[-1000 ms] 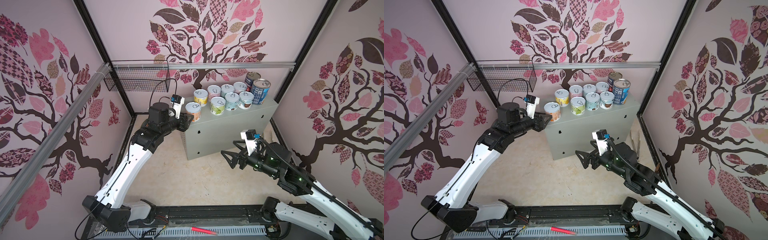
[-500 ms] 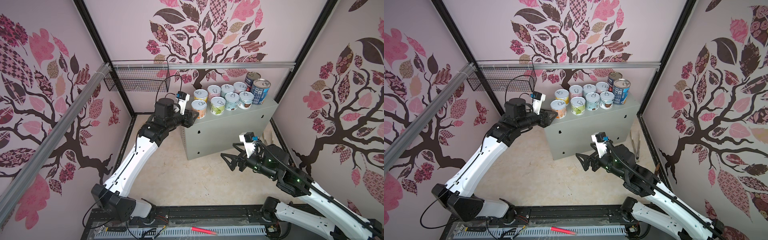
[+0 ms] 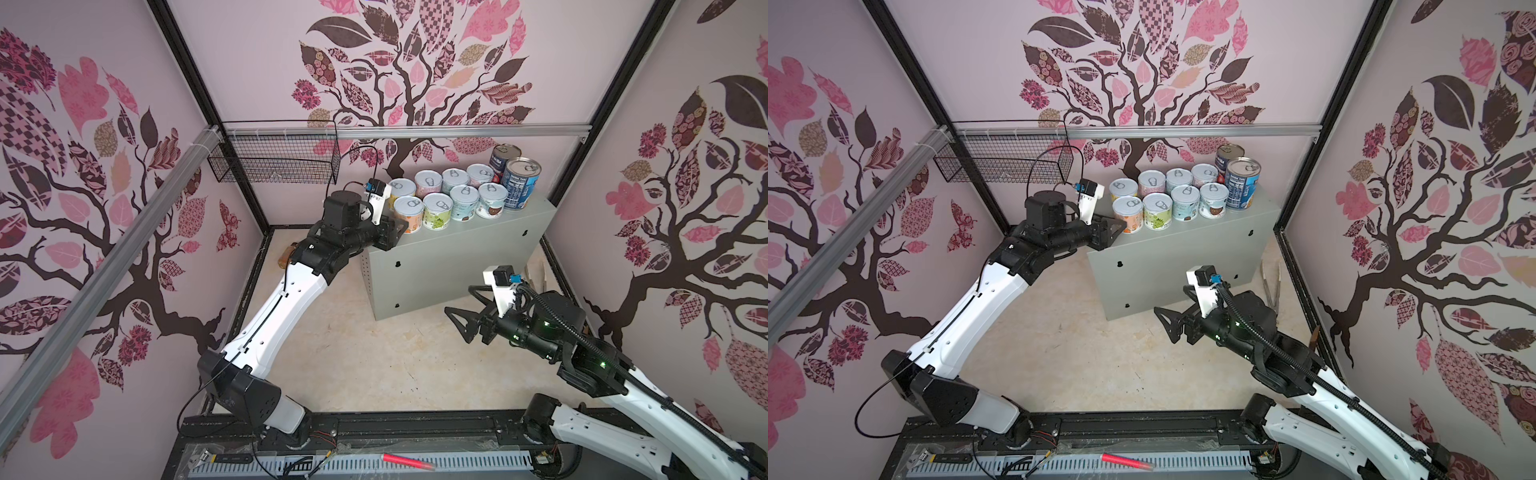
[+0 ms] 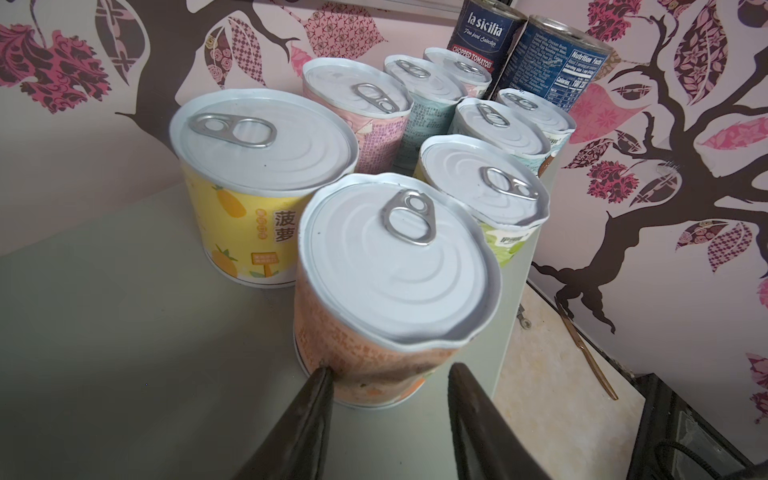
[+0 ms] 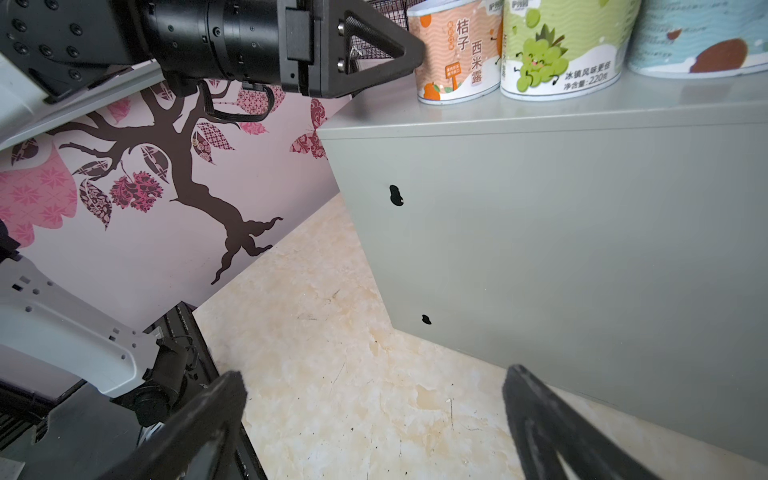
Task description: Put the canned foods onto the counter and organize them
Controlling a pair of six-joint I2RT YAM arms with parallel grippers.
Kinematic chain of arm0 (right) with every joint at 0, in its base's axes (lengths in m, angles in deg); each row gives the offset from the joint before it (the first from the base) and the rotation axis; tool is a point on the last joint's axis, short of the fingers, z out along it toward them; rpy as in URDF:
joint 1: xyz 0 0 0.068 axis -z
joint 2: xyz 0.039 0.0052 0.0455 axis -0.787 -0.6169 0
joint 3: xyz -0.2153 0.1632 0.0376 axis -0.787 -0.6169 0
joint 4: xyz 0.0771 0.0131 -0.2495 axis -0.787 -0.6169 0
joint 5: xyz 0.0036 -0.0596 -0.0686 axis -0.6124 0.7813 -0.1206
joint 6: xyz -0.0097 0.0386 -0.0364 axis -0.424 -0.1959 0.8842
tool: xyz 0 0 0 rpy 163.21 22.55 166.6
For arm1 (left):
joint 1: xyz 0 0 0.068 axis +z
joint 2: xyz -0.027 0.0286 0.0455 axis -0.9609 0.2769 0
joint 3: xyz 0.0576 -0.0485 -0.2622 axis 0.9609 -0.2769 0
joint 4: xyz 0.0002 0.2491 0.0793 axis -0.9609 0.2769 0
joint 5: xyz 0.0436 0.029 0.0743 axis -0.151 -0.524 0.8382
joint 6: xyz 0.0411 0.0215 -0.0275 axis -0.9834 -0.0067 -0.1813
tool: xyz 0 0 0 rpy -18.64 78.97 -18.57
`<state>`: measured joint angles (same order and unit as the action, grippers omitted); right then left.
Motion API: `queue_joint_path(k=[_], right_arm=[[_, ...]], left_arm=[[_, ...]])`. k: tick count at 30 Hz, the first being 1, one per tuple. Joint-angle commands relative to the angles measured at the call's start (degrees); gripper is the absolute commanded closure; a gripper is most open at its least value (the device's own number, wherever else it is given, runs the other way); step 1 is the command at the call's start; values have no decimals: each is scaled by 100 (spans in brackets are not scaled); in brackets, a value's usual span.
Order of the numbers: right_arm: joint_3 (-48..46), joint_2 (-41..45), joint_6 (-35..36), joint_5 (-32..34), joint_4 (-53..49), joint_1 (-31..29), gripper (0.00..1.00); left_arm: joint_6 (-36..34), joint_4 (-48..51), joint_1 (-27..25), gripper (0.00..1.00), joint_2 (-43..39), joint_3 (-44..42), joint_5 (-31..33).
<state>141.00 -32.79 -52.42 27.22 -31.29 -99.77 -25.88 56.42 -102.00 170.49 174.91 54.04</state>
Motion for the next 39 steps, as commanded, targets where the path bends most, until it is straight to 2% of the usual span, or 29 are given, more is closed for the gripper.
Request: queue_joint_path(k=[1,10,14,15,20,26,27,28,32,37,39], right_arm=[[-17,91,61,77,-138,21,0],[27,119,106,115,-243,21,0],[76,29,90,217,-227,15,1],[119,-8,58,239,-227,22,5],[493,-317,-93,413,-244,22,44],[1062,-955,-69,773,-90,23,58],[1159,-1057,-34,803,-51,25,61],[1263,-1176,38,851,-2,31,62],[1626,-1571,166,1244,89,129,67],[2009,-2129,-291,236,244,1128,70],[2091,-2301,-318,148,355,1244,71]], left_arm=[[32,-122,-62,52,88,294,19],[8,-87,-104,51,97,349,193],[37,-91,-106,46,-28,301,326],[44,-92,-102,44,-71,283,363],[83,-92,-102,29,-322,180,440],[349,-52,-108,17,-784,-134,711],[406,-24,-104,13,-866,-206,771],[473,-4,-106,2,-969,-326,853],[725,-41,-110,2,-1491,-930,901],[852,222,-115,2,-2106,-1640,991],[871,288,-118,2,-2373,-1962,1035]])
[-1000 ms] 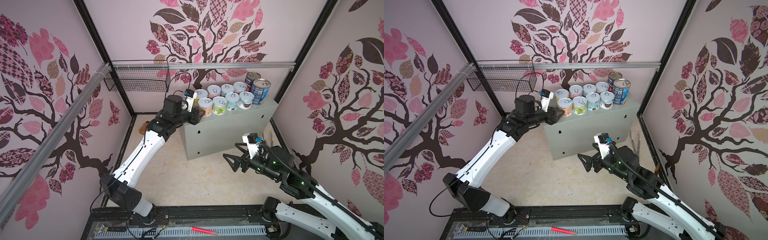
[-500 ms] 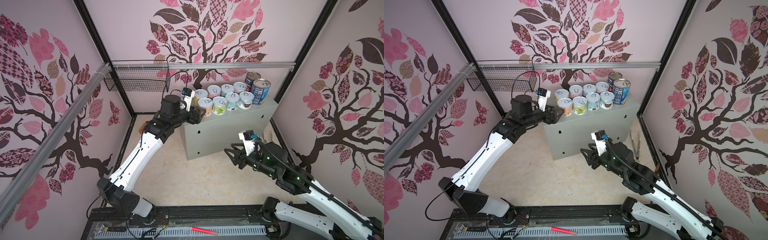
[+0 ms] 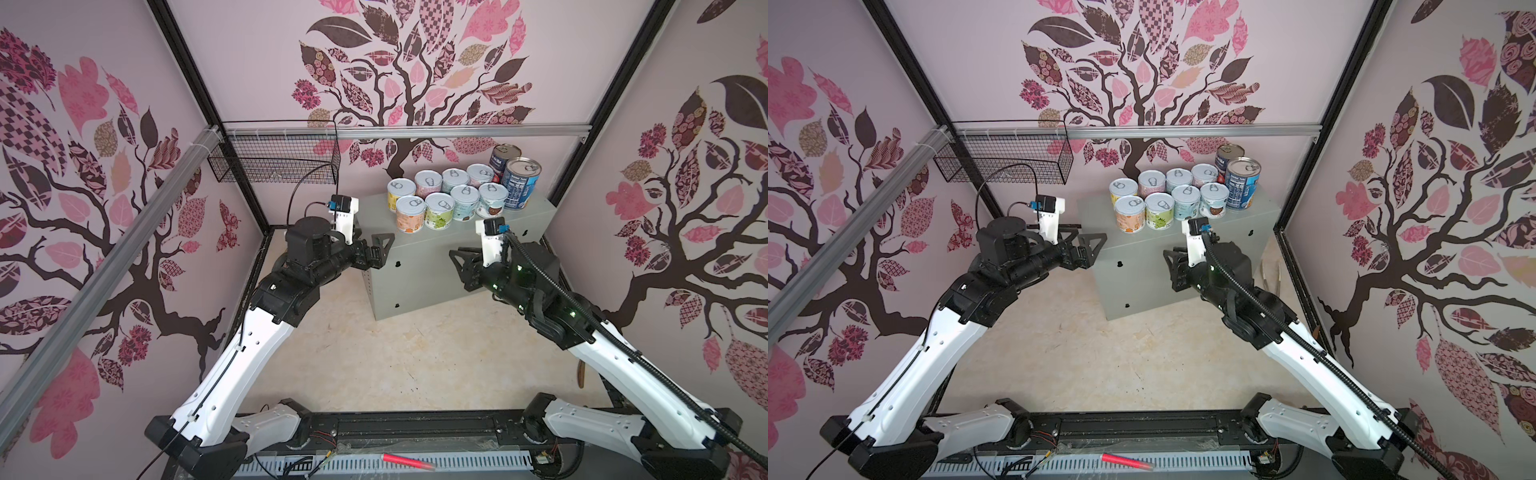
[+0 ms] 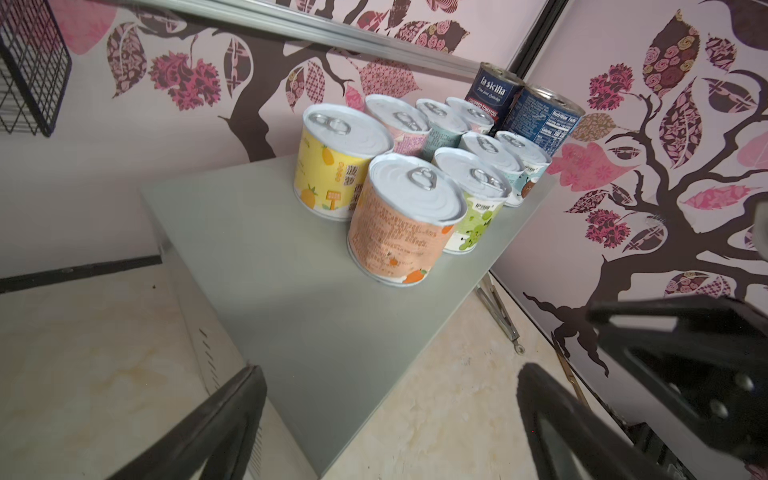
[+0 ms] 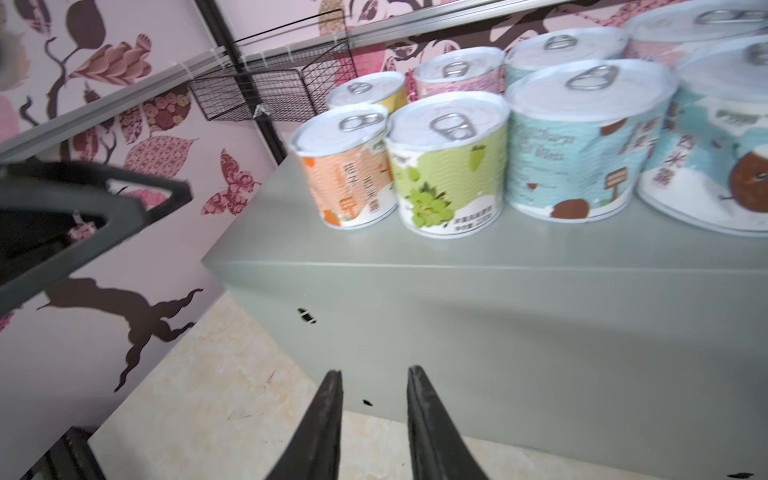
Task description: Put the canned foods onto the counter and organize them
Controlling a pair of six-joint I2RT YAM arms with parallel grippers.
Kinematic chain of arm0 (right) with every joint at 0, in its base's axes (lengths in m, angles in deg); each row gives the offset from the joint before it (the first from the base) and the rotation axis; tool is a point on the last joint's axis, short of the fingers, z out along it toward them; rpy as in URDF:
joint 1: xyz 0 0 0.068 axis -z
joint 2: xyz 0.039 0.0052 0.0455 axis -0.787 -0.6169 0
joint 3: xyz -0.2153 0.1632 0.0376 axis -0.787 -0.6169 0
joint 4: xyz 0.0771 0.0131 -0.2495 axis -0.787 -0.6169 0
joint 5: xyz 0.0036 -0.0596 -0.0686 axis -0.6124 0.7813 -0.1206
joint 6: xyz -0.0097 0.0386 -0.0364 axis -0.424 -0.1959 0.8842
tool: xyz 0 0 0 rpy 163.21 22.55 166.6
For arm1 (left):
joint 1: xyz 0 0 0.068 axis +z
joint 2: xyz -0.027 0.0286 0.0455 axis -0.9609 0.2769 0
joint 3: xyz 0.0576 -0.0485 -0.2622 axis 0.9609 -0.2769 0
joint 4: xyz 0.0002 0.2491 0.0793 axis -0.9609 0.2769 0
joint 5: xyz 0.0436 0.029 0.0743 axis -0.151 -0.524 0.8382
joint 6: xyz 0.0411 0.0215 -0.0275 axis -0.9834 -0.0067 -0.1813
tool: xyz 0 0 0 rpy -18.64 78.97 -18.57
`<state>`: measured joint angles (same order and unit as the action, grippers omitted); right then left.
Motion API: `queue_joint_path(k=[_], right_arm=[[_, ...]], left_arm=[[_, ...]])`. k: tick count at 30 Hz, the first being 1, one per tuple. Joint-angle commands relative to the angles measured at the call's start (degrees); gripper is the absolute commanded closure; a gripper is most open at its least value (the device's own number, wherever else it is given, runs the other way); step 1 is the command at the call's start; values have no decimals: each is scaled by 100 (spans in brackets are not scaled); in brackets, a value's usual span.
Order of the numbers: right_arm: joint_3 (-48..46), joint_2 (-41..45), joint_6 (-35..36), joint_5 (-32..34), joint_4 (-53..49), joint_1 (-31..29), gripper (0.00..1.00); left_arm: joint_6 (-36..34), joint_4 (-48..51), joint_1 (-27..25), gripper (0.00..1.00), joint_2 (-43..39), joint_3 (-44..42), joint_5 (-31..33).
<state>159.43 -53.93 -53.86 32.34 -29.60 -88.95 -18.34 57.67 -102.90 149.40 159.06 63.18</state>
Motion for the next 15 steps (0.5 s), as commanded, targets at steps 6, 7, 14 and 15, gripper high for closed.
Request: queue_joint_path(k=[6,7,14,15], right_arm=[[671,-770,-182,-466,308,211,73],[745,-864,-187,-492,312,222,74],[1044,-1319,-251,-530,416,297,83],[1087,-1388,-250,-537,416,302,84]], left_arm=[[95,260,-28,2,-1032,-1325,338],[77,286,-17,2,-1129,-1437,382],[-23,366,-17,2,-1512,-1944,534],[-32,364,-13,2,-1548,-2004,522]])
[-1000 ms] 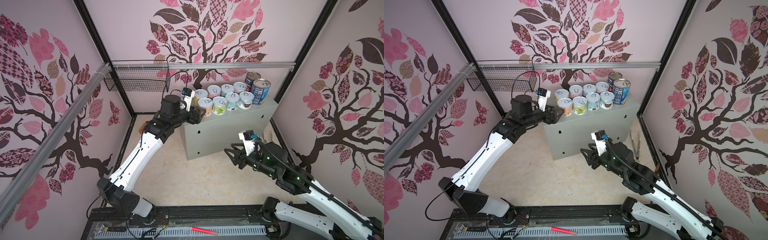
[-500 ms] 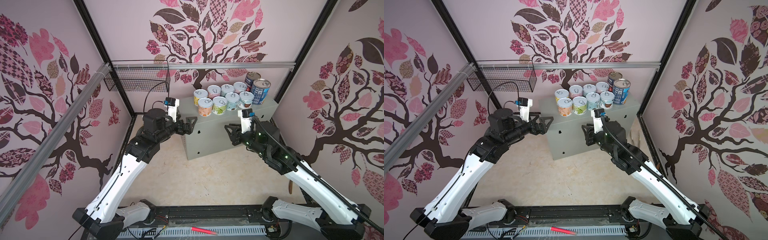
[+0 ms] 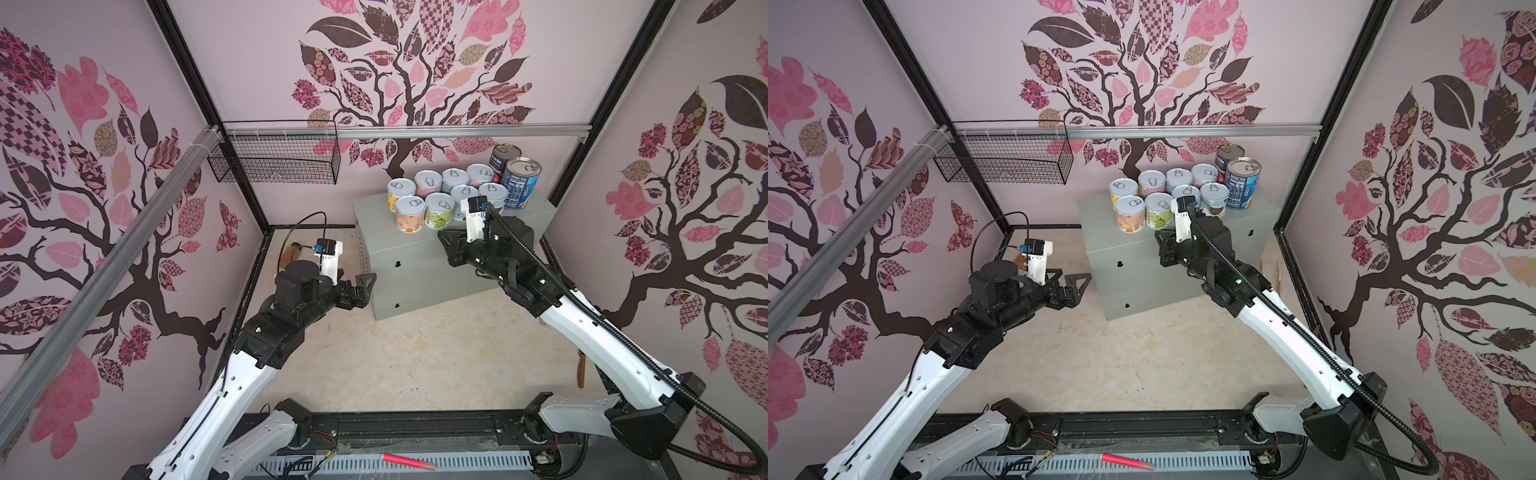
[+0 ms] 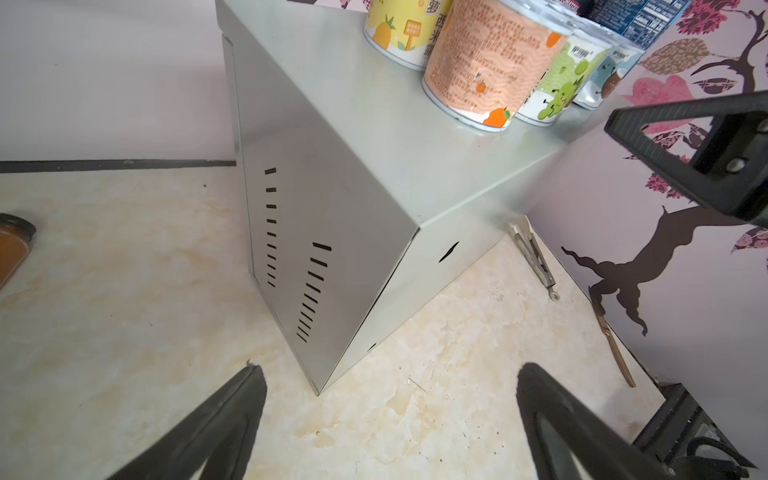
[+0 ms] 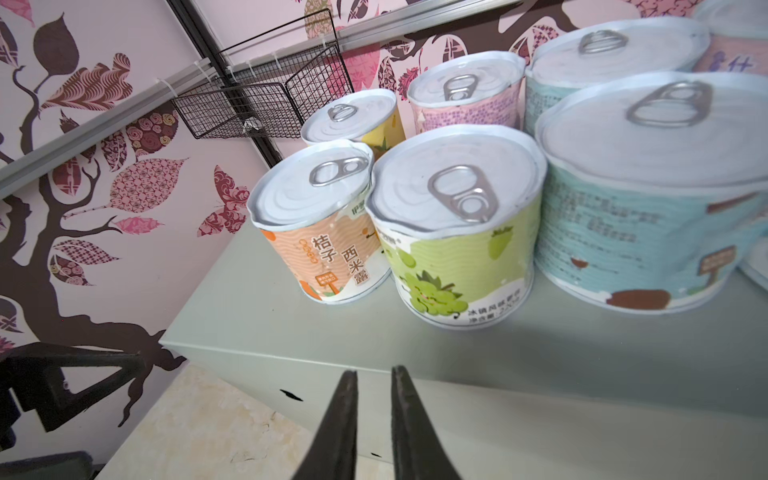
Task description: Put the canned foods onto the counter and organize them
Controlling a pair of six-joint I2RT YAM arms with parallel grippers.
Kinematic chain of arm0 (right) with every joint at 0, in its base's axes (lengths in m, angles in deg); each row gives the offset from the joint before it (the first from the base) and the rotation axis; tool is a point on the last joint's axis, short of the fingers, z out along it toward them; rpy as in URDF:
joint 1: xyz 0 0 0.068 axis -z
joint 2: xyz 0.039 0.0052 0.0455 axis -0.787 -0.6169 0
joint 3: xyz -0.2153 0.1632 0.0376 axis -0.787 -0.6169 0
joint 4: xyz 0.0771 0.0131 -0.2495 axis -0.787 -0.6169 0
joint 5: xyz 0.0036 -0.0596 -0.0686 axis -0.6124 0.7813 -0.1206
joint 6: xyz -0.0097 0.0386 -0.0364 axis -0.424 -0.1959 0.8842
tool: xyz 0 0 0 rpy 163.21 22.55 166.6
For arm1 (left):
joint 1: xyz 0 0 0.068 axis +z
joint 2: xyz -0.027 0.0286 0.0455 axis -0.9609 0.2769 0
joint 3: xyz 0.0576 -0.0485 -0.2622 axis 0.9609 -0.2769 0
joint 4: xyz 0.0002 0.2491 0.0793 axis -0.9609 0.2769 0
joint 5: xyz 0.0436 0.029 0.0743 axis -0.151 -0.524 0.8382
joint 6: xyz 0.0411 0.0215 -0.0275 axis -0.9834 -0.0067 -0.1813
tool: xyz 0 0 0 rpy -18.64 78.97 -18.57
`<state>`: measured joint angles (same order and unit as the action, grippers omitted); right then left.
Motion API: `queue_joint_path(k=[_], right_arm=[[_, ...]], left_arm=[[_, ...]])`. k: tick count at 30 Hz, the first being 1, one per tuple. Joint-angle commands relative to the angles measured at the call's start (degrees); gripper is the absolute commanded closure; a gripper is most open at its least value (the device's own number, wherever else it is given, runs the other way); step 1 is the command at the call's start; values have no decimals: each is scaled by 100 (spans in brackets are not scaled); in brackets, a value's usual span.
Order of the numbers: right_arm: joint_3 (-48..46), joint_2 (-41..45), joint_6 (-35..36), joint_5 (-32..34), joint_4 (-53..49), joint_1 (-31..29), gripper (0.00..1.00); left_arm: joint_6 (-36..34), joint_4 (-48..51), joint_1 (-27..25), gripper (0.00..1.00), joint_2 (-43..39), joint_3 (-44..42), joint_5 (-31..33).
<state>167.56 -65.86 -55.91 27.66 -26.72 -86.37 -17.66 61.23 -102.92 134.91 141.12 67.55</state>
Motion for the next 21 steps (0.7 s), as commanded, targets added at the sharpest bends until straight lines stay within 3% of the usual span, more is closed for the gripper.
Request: queue_joint_path(k=[1,21], right_arm=[[322,-249,-39,-64,134,53,84],[759,-897,24,-351,239,343,86]], left_arm=[[-116,14,-13,2,-103,-254,82],[-223,-15,-17,2,-199,-521,136]])
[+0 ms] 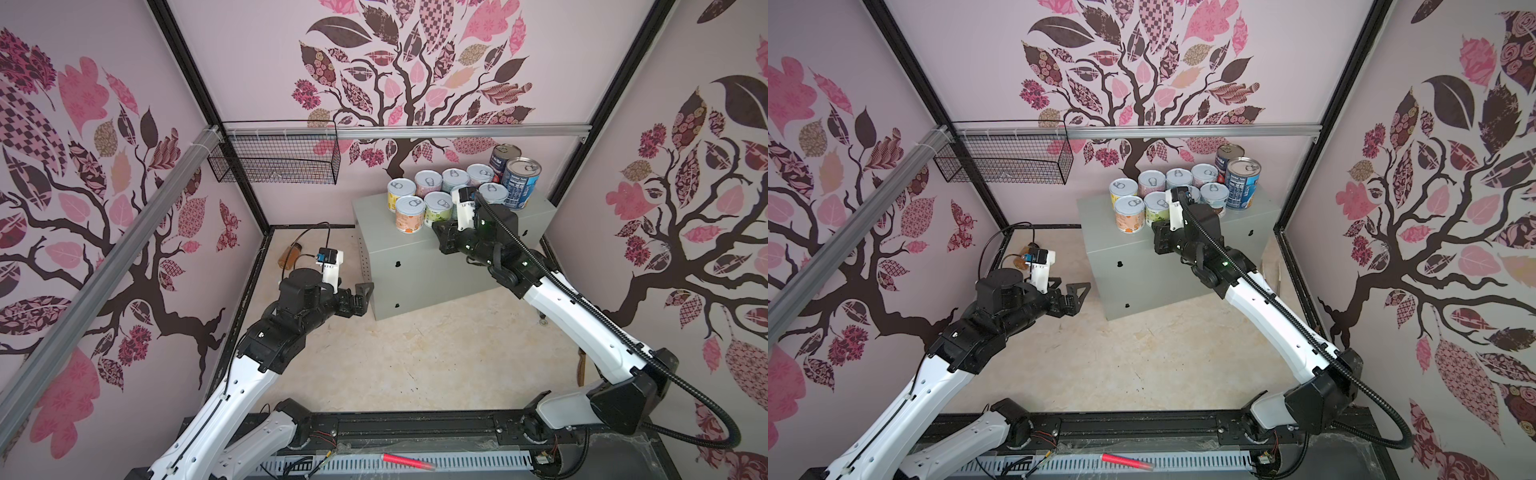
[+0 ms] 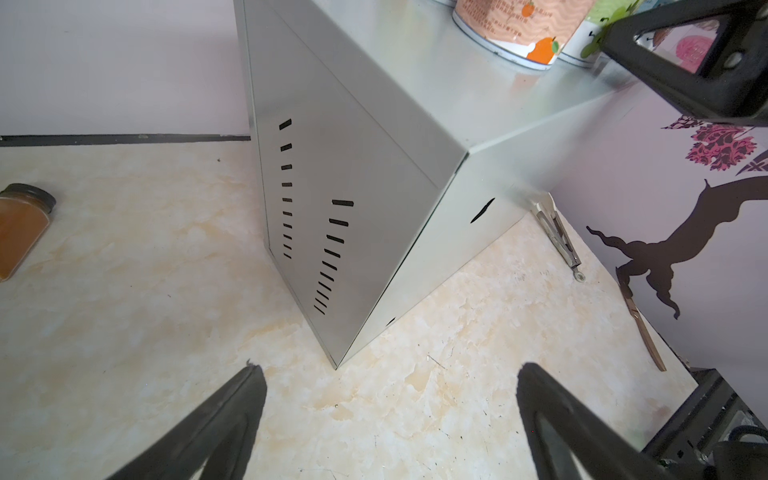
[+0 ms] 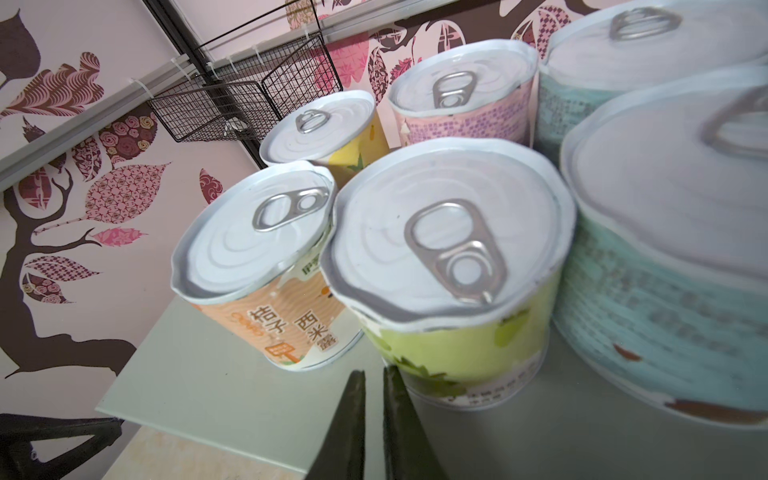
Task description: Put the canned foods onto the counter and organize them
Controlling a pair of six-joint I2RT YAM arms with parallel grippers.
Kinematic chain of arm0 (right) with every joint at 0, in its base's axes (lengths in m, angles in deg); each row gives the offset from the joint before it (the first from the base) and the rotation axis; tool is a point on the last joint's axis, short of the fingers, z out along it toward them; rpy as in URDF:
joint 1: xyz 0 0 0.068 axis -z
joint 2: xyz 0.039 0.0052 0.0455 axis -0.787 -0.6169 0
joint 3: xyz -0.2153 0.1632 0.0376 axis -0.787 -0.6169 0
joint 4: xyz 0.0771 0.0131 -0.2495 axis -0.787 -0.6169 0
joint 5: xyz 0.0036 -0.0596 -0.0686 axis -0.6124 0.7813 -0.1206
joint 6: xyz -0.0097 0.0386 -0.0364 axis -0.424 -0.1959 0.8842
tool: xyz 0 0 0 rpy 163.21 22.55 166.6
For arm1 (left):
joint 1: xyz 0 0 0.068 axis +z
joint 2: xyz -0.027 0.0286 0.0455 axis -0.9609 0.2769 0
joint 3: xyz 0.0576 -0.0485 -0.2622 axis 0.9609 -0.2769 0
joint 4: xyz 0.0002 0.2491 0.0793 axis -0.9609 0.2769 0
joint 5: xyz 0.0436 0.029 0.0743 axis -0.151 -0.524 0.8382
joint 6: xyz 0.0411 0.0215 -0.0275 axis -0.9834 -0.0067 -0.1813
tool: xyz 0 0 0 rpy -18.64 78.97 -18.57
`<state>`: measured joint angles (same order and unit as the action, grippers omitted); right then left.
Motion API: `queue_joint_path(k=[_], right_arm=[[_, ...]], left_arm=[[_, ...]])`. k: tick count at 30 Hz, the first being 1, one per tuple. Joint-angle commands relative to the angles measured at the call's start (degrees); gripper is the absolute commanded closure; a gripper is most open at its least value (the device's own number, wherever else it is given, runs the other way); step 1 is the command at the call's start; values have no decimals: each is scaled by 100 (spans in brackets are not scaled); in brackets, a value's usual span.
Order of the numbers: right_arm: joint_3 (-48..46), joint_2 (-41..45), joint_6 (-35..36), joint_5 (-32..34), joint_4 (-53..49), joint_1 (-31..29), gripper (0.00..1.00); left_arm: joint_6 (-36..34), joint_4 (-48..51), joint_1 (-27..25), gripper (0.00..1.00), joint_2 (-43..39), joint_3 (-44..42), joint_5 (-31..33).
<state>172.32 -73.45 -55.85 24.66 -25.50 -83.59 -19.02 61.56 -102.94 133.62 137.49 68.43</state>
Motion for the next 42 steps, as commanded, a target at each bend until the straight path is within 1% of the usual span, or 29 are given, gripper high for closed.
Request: queue_joint_path(k=[1,10,12,17,22,26,28,31,35,38,39,41,42], right_arm=[[298,-154,24,-61,117,73,86],[415,-206,87,-187,102,126,84],[465,-183,118,-275,89,125,81],[486,52,152,-247,-34,122,76],[165,628,84,-166,-135,125,69],[-345,1259,87,17,-212,126,63],[-711,1607,133,172,-279,125,60],[-1293,2077,246,391,-370,127,54],[-2132,2619,379,892,-293,123,49],[-2778,2964,404,1308,-166,120,43],[-3039,3068,382,1482,-70,134,39],[-3532,3166,307,1901,139,144,23],[-3792,3194,274,2122,272,163,18]], left_arm=[[-87,-41,-13,2,-66,-154,56],[-96,-32,-10,2,-46,-149,113],[-97,-8,-2,2,-45,-124,147],[-103,-9,27,2,-78,-111,405],[-44,-22,138,2,-242,-206,534],[31,48,271,2,-358,-310,665],[81,78,379,2,-395,-405,730],[81,196,458,2,-380,-490,839],[13,450,526,2,-121,-509,1071],[-12,644,607,2,207,-491,1340],[15,663,647,2,304,-498,1402],[68,569,798,2,438,-612,1506],[80,420,924,2,472,-724,1500]])
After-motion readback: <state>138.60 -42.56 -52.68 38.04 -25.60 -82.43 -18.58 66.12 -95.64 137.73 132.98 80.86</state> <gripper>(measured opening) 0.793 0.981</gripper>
